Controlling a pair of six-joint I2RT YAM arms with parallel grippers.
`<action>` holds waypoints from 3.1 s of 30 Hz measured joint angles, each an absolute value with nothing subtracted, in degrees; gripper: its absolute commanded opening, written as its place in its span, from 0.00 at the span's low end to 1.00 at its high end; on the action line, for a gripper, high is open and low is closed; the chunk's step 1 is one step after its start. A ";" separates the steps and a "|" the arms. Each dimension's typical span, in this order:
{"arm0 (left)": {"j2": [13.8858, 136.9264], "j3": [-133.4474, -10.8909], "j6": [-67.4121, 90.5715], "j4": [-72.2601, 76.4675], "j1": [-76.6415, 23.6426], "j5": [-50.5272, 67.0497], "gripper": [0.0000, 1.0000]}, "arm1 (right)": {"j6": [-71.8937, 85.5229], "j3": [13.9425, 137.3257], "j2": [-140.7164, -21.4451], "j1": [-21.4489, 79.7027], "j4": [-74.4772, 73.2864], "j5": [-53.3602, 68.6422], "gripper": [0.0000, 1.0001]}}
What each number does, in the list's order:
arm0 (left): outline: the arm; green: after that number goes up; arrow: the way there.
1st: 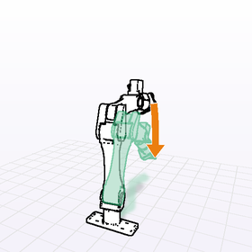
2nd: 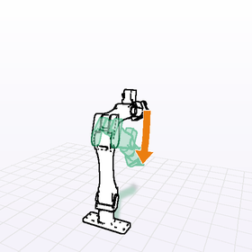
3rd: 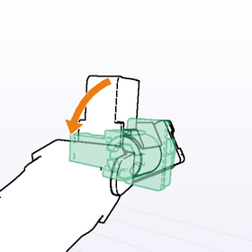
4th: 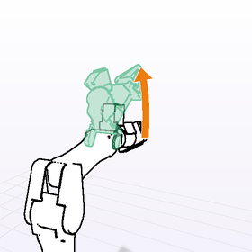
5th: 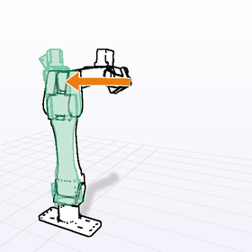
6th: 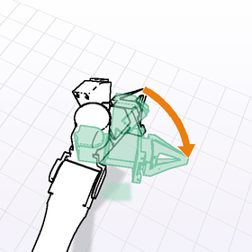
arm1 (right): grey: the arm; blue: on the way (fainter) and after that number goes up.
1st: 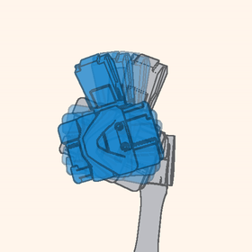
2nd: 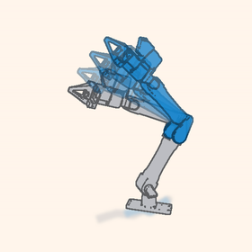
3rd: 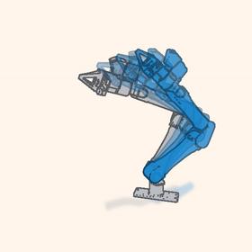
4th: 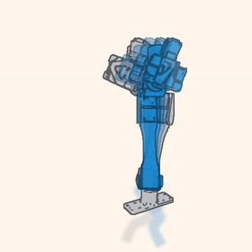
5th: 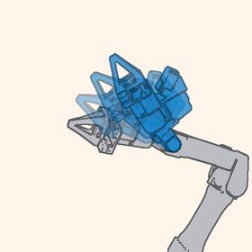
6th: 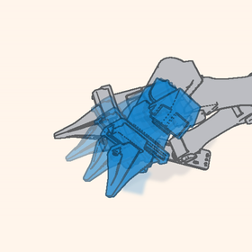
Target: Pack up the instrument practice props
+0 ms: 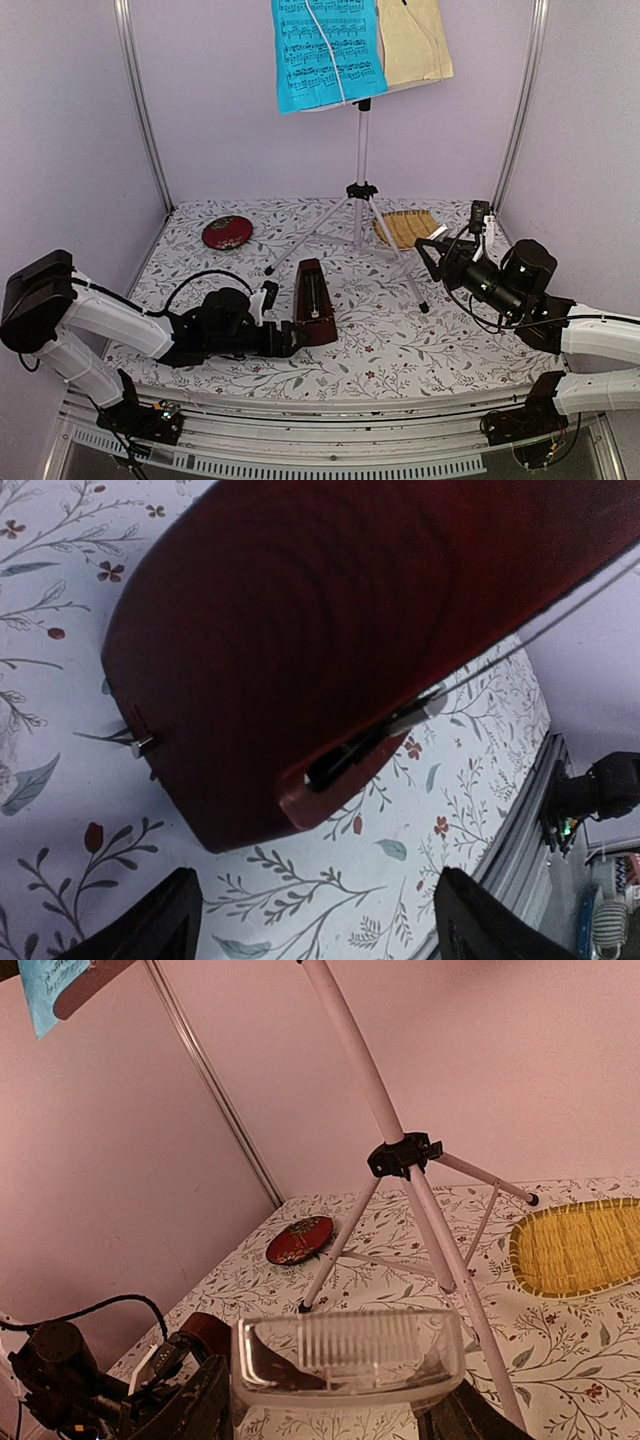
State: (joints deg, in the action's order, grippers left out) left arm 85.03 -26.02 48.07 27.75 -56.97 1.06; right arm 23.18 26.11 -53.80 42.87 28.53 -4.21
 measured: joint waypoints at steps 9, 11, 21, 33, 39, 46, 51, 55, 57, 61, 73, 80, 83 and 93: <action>90.98 -30.37 45.41 29.19 -56.95 0.91 0.82 | 23.14 25.19 -52.51 42.87 28.03 -4.45 0.51; 91.55 -31.38 44.42 29.04 -56.95 0.32 0.82 | 23.07 25.19 -52.51 42.87 27.86 -4.47 0.51; 97.17 -35.75 40.42 31.55 -57.47 0.80 0.81 | 21.06 25.19 -52.49 42.87 27.57 -4.86 0.51; 78.32 -31.09 37.45 30.68 -55.48 3.99 0.87 | 16.10 28.03 -57.45 46.68 25.43 -5.93 0.51; 67.44 -44.51 28.95 9.89 -39.46 12.21 0.88 | 13.19 32.40 -67.24 53.56 25.89 -8.95 0.50; 67.13 -59.44 17.23 -8.21 -20.16 19.31 0.88 | 8.69 37.19 -78.65 61.39 28.45 -15.44 0.50; 64.05 -58.04 12.05 -12.91 -15.22 17.12 0.88 | 5.87 39.40 -84.07 63.55 30.00 -18.11 0.50; 60.88 -55.31 8.80 -13.32 -15.18 12.62 0.89 | 4.58 40.73 -86.80 63.77 31.24 -19.99 0.50; 59.53 -53.54 7.79 -13.21 -15.09 10.52 0.89 | 3.88 41.25 -88.07 63.88 32.16 -20.95 0.50; 59.18 -51.99 6.74 -13.21 -15.07 8.34 0.89 | 3.18 41.78 -90.08 64.14 33.28 -22.85 0.50; 59.24 -51.57 5.96 -13.17 -15.07 6.96 0.89 | 2.98 42.06 -93.51 65.17 35.64 -26.30 0.50; 59.24 -51.40 5.98 -13.10 -15.07 6.98 0.89 | 3.20 42.96 -94.61 66.22 36.07 -28.99 0.50; 59.24 -51.00 5.98 -13.08 -15.07 6.98 0.89 | 3.25 43.29 -95.15 66.61 36.07 -30.15 0.50; 59.24 -50.76 5.98 -12.91 -15.07 7.05 0.89 | 4.64 44.60 -95.77 67.85 35.81 -33.36 0.50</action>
